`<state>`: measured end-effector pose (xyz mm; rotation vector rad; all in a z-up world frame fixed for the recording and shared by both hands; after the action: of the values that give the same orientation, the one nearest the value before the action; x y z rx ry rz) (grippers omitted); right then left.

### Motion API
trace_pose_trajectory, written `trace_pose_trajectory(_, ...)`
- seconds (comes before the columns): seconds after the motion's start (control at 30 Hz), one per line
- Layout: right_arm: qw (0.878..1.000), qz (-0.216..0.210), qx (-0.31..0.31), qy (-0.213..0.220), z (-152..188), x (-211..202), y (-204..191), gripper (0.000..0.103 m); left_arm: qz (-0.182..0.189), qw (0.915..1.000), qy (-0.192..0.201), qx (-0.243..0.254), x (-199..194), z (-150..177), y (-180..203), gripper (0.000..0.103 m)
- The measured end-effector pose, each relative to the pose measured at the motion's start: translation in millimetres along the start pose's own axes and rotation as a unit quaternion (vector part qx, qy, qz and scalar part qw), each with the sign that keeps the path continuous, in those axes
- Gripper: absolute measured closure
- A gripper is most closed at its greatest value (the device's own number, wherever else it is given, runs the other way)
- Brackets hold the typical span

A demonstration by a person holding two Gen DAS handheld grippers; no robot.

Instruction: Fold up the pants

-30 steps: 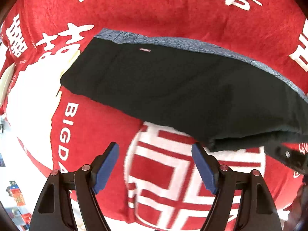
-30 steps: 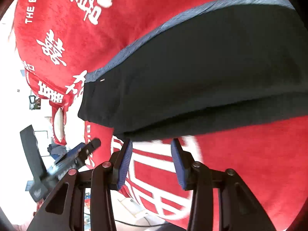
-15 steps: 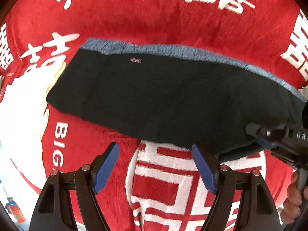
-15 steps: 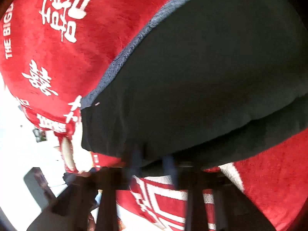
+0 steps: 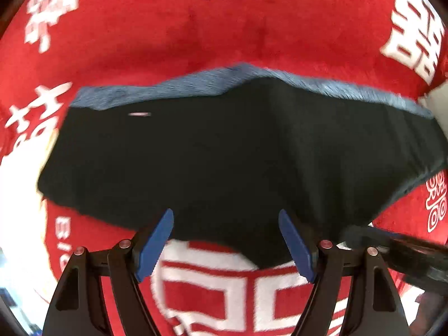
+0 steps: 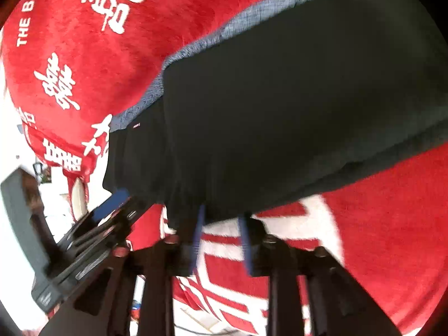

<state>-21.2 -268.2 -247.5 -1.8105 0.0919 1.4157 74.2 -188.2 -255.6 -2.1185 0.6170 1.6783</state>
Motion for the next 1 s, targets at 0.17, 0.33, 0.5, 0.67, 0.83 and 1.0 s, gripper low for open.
trace_pose_trajectory(0.17,0.993,0.088,0.028,0.081,-23.3,-91.7,75.8,0.07,-0.041,0.9991,-0.004,-0.007,19.5,2.5,4.1,0.016)
trace_pose_trajectory(0.33,0.953,0.156,0.193,0.176,-50.1,-188.3,215.1,0.067,-0.029,0.9982,-0.021,-0.049,23.0,5.3,-5.2,0.015)
trace_pose_trajectory(0.5,0.922,0.183,0.251,0.233,-72.8,-239.0,288.2,0.067,-0.084,0.9964,-0.007,-0.011,17.2,1.5,2.3,0.015)
trace_pose_trajectory(0.67,0.924,0.189,0.242,0.23,-95.3,-233.7,308.1,0.067,-0.109,0.9939,-0.011,-0.009,13.2,2.9,8.1,0.015)
trace_pose_trajectory(0.83,0.921,0.183,0.249,0.239,-113.2,-222.3,317.2,0.067,-0.126,0.9919,-0.015,-0.004,12.9,4.3,11.8,0.015)
trace_pose_trajectory(1.0,0.925,0.228,0.211,0.22,-122.6,-221.0,313.1,0.079,-0.138,0.9903,-0.017,0.003,12.7,4.4,11.3,0.015)
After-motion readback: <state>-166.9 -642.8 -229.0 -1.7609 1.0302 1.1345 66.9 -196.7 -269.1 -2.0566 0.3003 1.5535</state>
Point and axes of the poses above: each gripper's, at about its wrist camera, not at the fingertips, and x roughly the way its jaws point, y to its right, z to its underside, the point moved 10 cm from there along x, roughly the way its jaws point
